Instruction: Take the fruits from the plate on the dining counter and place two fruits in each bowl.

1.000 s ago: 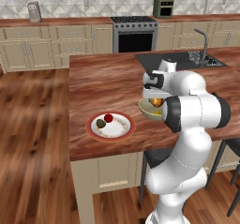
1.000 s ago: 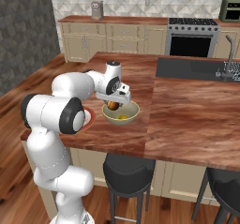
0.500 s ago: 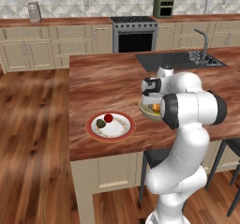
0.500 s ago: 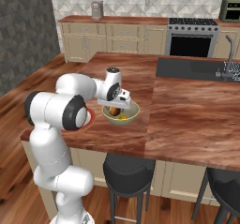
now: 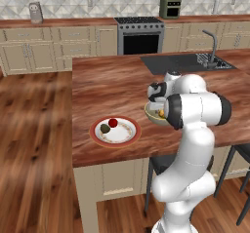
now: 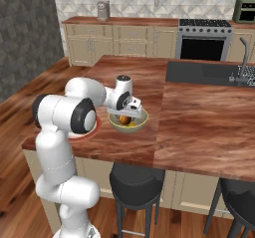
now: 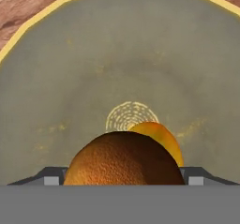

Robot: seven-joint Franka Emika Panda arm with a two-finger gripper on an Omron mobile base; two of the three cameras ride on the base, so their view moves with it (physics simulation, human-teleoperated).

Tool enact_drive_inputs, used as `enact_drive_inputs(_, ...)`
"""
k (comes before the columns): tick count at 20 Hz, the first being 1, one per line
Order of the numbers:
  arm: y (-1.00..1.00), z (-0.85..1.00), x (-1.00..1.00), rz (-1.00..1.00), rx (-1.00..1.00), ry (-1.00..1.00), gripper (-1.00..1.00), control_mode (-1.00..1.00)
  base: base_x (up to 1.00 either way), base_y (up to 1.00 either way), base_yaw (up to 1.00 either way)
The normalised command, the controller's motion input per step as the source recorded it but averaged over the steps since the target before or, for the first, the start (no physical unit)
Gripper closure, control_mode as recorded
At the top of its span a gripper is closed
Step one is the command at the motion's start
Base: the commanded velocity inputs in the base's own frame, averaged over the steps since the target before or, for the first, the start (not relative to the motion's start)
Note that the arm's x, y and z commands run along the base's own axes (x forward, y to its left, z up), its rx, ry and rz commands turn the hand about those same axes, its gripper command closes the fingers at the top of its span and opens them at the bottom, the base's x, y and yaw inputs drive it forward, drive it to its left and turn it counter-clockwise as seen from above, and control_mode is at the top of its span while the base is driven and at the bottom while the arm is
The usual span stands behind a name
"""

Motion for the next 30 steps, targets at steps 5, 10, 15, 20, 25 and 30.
enact_drive_inputs(5,-0.02,0.00,0.30,0.00,0.00,0.00,-1.00,-1.00,0.00,0.00,0.00)
enact_drive_inputs(10,-0.02,0.37,0.02,-0.03,0.00,-0.02,-1.00,-1.00,0.00,0.00,0.00)
enact_drive_inputs(15,0.24,0.60,-0.84,-0.04,0.00,-0.01,-1.00,-1.00,0.00,0.00,0.00)
enact_drive_inputs(20,0.96,0.39,-0.72,0.07,0.00,0.00,-1.00,-1.00,0.00,0.00,0.00)
enact_drive_inputs(25,0.98,0.13,-0.73,0.06,0.00,0.03,-1.00,-1.00,0.00,0.00,0.00)
enact_drive_inputs(30,1.00,0.07,-0.54,0.00,0.00,0.03,-1.00,-1.00,0.00,0.00,0.00)
